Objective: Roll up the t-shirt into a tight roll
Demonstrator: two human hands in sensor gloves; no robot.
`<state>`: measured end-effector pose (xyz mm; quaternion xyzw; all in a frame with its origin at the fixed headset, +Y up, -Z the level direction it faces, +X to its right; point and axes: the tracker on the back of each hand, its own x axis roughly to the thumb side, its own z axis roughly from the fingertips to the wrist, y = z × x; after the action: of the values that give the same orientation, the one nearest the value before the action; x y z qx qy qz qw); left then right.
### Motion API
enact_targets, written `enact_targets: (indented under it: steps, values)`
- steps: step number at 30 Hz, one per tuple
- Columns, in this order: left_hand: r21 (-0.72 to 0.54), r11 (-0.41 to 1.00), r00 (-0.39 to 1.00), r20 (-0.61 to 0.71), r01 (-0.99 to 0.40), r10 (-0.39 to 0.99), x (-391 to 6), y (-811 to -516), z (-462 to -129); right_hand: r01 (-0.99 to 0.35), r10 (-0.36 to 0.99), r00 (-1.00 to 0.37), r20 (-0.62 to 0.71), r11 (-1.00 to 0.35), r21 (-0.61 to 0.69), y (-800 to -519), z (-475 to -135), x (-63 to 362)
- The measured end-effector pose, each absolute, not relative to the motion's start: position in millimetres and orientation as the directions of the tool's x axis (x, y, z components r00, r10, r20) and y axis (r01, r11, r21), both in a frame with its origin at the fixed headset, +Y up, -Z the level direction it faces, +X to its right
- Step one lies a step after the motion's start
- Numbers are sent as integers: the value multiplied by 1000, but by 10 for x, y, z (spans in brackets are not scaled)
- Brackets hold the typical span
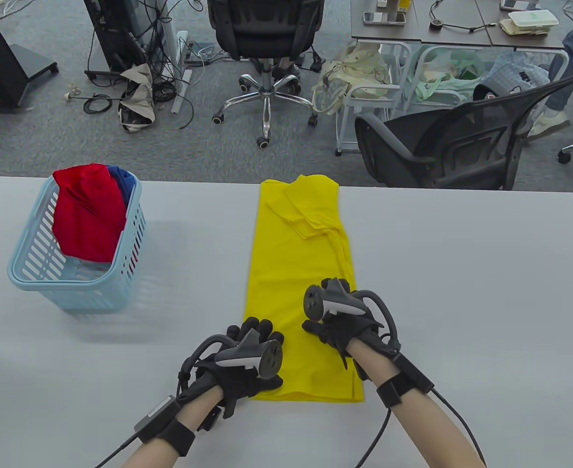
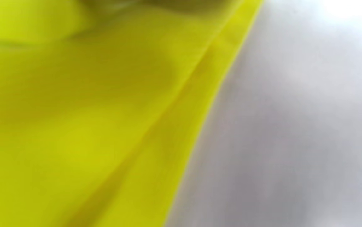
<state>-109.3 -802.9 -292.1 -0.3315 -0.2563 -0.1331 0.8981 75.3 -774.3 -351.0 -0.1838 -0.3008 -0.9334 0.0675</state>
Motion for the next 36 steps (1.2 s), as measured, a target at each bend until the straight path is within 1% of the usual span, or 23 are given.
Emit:
enact_targets:
  steps: [2,5,6,8,9,11,14,17,20,23,24,26,28,31,33,34,35,36]
  values:
    - [-532,743,834,547,406,-63,-1094,-8031,-2923,243,3,-907,421,-813,529,-7755,-3244,780]
    - [-531,743,834,548,408,-66,-1092,-8027,-2921,352,-99,-885,456,-783,512,-7842,-2994,989]
    - [-532,742,834,548,408,-65,-1092,-8026,-2922,337,-80,-892,446,-775,535,-7870,-2936,1100]
    - [-533,741,834,548,408,-64,-1092,-8023,-2922,253,21,-906,423,-774,581,-7897,-2866,1282]
    - [-534,740,833,549,409,-64,-1092,-8021,-2922,261,-8,-916,402,-771,580,-7897,-2827,1378]
    - [-535,739,833,550,409,-63,-1093,-8021,-2921,282,-44,-917,397,-776,564,-7870,-2799,1503]
    - [-532,739,831,552,412,-66,-1092,-8020,-2920,223,5,-934,357,-772,595,-7819,-2790,1573]
    - [-533,739,832,551,412,-66,-1093,-8017,-2920,225,-11,-934,357,-795,564,-7740,-2765,1571]
    - [-534,739,832,552,410,-63,-1095,-8018,-2921,202,4,-940,341,-800,565,-7671,-2747,1588]
    - [-536,738,831,553,410,-60,-1095,-8018,-2922,168,3,-943,334,-860,482,-7509,-2729,1562]
    - [-536,738,831,553,410,-60,-1095,-8018,-2923,132,24,-944,329,-887,443,-7455,-2730,1524]
    - [-536,738,831,553,410,-61,-1095,-8016,-2923,74,74,-942,328,-905,419,-7404,-2751,1420]
    - [-535,738,831,553,410,-61,-1095,-8016,-2922,47,101,-942,321,-905,422,-7433,-2794,1274]
    - [-536,739,832,552,410,-61,-1096,-8016,-2923,103,54,-949,312,-879,465,-7612,-2876,1176]
    - [-537,739,831,553,408,-58,-1096,-8016,-2924,130,25,-950,312,-876,465,-7708,-2857,1225]
    - [-537,739,831,553,408,-57,-1096,-8017,-2924,118,35,-949,313,-881,457,-7708,-2853,1276]
    - [-536,739,830,554,409,-57,-1095,-8017,-2925,98,54,-953,298,-876,473,-7694,-2849,1318]
    - [-537,738,830,555,408,-55,-1096,-8018,-2926,97,77,-946,316,-861,499,-7679,-2846,1369]
